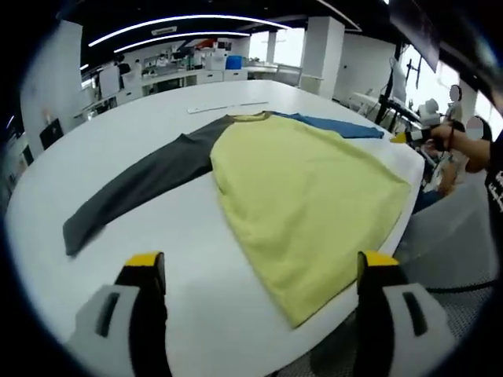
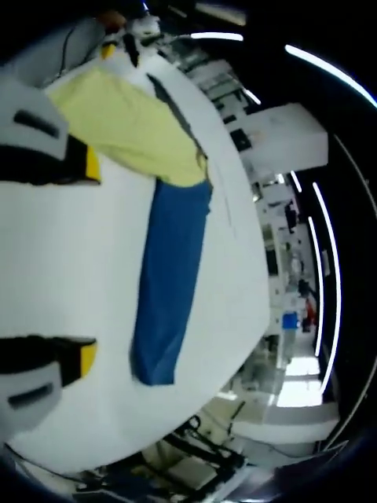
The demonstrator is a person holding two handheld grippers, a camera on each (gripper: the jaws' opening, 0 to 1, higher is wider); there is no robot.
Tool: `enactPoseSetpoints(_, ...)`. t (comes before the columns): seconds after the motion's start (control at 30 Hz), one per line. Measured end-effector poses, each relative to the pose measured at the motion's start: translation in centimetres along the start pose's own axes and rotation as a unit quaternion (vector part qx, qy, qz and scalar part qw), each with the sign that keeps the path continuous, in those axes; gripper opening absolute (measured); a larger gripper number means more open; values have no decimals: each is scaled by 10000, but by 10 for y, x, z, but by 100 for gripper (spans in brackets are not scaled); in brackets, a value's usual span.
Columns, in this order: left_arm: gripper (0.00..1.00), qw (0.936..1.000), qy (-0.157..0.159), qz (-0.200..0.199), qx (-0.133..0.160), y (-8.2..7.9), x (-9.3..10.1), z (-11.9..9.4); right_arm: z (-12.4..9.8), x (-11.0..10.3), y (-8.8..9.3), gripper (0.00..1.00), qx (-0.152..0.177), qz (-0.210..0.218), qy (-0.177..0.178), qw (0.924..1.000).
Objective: Fold the garment on the visible template until the final outline fits inside the template.
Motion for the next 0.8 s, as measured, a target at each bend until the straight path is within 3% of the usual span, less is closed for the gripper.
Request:
enactPoseSetpoints(0.43, 99, 9995, -166, -81, 268, -6, -10, 3, 23, 58, -27, 74, 65, 9, 392, 9992)
enactPoseSetpoints(0.5, 99, 9995, -170, -75, 265, -5, -12, 3, 25, 62, -29, 72, 57, 81, 420, 9991)
enactPoseSetpoints(0.57, 99, 9995, -178, -78, 262, -5, -13, 3, 31, 73, -33, 71, 101, 426, 414, 9982)
enactPoseSetpoints(0.8, 96, 9990, -382, 48, 243, -6, -20, 4, 42, 87, -39, 63, 44, 594, 576, 9966)
Point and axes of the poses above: the point that each gripper's makers call its tool centre point, and the gripper's own axes: z roughly forward along the fingers, x roughly to its right, y roughly out of its underside, the point moved 4 cm from there along -z, roughly backward along the fingers, and after that the axes turned 3 degrees about -x, right-handed, at the moved point
